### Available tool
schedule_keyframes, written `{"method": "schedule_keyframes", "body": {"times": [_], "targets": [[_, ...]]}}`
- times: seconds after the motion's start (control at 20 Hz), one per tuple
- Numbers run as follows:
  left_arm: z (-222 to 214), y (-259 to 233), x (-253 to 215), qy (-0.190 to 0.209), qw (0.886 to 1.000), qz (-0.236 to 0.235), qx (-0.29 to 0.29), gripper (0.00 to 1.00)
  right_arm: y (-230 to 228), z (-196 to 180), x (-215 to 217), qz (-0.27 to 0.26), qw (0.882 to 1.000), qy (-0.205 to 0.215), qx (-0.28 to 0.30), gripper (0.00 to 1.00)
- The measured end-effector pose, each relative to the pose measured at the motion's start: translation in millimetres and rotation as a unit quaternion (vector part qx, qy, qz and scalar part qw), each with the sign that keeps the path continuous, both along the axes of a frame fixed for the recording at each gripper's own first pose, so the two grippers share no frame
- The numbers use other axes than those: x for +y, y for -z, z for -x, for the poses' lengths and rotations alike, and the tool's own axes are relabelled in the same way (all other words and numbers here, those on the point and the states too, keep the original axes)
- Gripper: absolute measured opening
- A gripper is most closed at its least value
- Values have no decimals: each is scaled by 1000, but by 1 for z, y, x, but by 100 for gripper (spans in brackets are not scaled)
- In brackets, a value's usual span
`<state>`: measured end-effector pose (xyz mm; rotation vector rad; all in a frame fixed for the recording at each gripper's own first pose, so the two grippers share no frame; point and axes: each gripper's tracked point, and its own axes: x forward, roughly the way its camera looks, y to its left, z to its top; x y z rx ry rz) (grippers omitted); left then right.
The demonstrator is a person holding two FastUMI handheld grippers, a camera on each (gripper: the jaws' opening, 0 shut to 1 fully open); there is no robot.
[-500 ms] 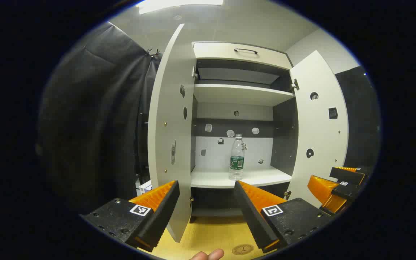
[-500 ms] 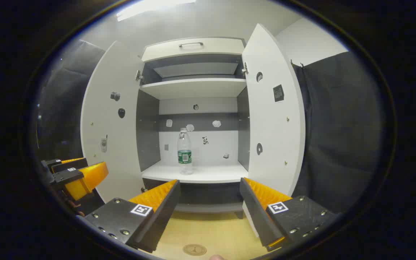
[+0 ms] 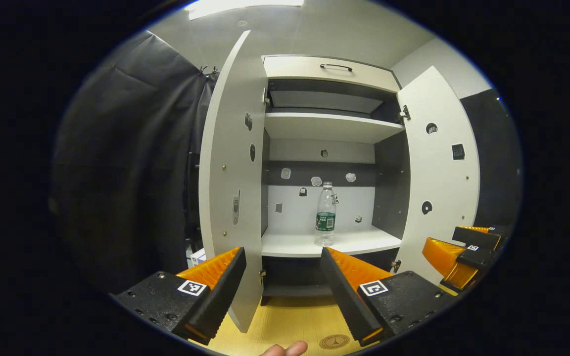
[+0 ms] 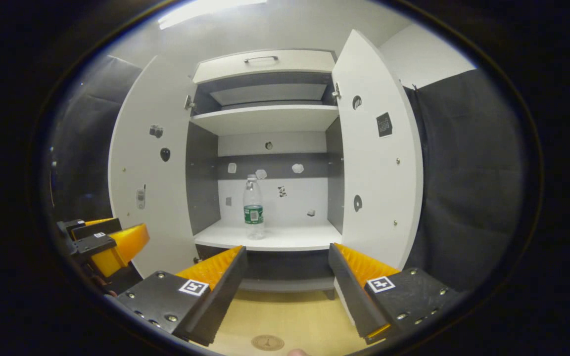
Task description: Grasp the bottle in the cabinet with the left hand and place it on the coaster, then close the right door with the right hand and the left door with the left hand.
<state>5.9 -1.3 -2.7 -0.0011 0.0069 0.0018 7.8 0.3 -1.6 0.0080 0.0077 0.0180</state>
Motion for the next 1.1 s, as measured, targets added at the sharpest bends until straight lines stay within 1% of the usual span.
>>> {"method": "schedule_keyframes", "body": {"times": [0.35, 0.55, 0.8, 1.1], "targets": [[-8, 0, -2, -1, 1000, -6, -2, 96, 1, -7, -2, -2, 1000, -1, 0, 100], [-21, 4, -9, 4, 1000, -10, 2, 96, 4, -10, -3, -3, 1000, -3, 6, 100], [-60, 11, -33, 25, 1000, -7, 7, 96, 11, -14, -8, 0, 1000, -2, 17, 100], [-129, 18, -67, 47, 999, -16, 6, 96, 16, -21, -28, 7, 999, 15, 32, 100]]}}
